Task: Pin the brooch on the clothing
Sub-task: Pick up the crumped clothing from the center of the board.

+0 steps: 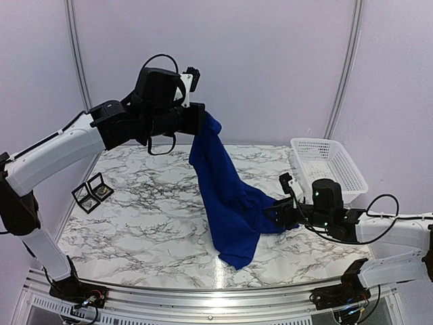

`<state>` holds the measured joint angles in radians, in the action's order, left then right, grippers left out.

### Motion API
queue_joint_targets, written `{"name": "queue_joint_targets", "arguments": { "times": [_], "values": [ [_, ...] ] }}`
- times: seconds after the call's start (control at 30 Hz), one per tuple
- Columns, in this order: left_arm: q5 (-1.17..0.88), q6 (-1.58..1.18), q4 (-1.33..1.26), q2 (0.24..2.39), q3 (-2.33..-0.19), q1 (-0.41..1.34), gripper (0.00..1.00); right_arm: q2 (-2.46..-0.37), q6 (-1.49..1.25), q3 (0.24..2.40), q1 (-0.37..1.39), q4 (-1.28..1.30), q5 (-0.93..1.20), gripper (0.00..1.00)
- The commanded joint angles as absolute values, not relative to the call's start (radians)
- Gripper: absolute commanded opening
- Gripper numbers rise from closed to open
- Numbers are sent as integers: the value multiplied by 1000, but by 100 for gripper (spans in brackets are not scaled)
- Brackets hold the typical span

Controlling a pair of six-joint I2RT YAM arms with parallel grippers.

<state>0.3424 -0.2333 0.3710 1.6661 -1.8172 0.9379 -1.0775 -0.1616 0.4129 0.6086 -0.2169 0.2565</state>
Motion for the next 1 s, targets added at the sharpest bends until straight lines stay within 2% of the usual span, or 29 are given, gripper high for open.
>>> {"name": "queue_joint_targets", "arguments": {
  "times": [0.0, 0.1, 0.23, 0.33, 0.5, 0.63, 0.77, 0.87, 0.9, 0.97],
  "values": [
    [375, -296, 333, 1609, -1756, 931, 0, -1062, -303, 408, 615, -210, 146, 59],
    [379, -309, 330, 1603, -1717, 927, 0, -1062, -355, 437, 617, -81, 103, 56],
    [381, -320, 329, 1594, -1684, 919, 0, -1080, -513, 466, 622, 101, 50, 48],
    [382, -322, 328, 1587, -1665, 915, 0, -1105, -591, 476, 673, 184, -34, 48],
    [366, -330, 326, 1583, -1647, 908, 0, -1213, -603, 576, 728, 243, -150, 56],
    [362, -326, 323, 1576, -1639, 905, 0, -1314, -616, 641, 729, 274, -168, 75],
    [352, -327, 319, 1569, -1625, 897, 0, -1415, -613, 710, 730, 291, -214, 77],
    [346, -327, 316, 1563, -1614, 891, 0, -1477, -612, 742, 730, 305, -228, 69],
    [345, -326, 316, 1559, -1611, 889, 0, -1491, -609, 749, 731, 307, -221, 60],
    [346, -326, 316, 1549, -1602, 883, 0, -1502, -610, 753, 731, 307, -211, 31]
  ]
}}
